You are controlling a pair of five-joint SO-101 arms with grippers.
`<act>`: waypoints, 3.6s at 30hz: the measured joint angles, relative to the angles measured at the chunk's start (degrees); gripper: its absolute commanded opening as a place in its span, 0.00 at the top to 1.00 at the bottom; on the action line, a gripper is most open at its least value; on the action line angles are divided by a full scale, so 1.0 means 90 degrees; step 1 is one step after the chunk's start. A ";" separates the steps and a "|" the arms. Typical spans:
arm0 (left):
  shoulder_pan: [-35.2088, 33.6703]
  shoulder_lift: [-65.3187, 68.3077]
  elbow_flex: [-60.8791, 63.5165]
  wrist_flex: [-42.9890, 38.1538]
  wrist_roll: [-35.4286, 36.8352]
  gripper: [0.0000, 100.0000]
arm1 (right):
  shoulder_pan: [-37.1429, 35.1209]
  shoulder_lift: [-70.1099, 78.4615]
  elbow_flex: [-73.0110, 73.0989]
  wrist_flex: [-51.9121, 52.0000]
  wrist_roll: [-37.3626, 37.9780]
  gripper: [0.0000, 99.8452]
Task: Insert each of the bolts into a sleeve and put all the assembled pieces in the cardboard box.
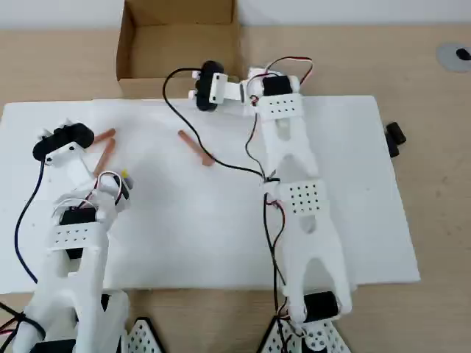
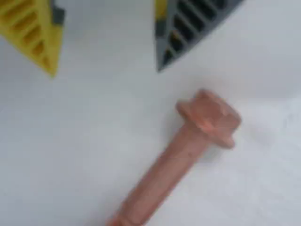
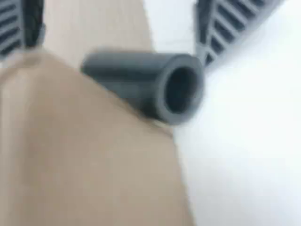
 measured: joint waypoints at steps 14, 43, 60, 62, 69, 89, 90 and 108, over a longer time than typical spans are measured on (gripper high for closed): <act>0.0000 0.0000 0.0000 0.0000 0.0000 0.85 | -0.0176 -0.0020 0.0010 0.0068 -0.0117 0.74; 0.0000 0.0000 0.0000 0.0000 -0.0098 0.97 | 0.0879 -0.1700 -0.1797 0.3370 -0.4444 0.99; 0.0908 -0.4063 0.0752 0.2237 -0.1035 0.99 | 0.1465 -0.6662 0.3497 0.3380 -0.5773 0.99; 0.0908 -0.4894 0.1309 0.2247 -0.1035 0.99 | 0.1485 -0.7697 0.5118 0.3370 -0.5910 0.99; 0.0908 -0.7375 0.2872 0.2247 -0.1035 0.99 | 0.1719 -1.0354 0.9495 0.1944 -0.5929 0.99; 0.0908 -0.7424 0.2901 0.2247 -0.1035 0.99 | 0.2628 -1.4916 1.6654 -0.2354 -0.5958 0.99; 0.0908 -0.7424 0.2901 0.2247 -0.1035 0.99 | 0.2628 -1.5043 1.6840 -0.2462 -0.5958 0.99; 0.0908 -0.7424 0.2901 0.2247 -0.1035 0.99 | 0.2852 -1.6498 1.8276 -0.2735 -0.5578 0.99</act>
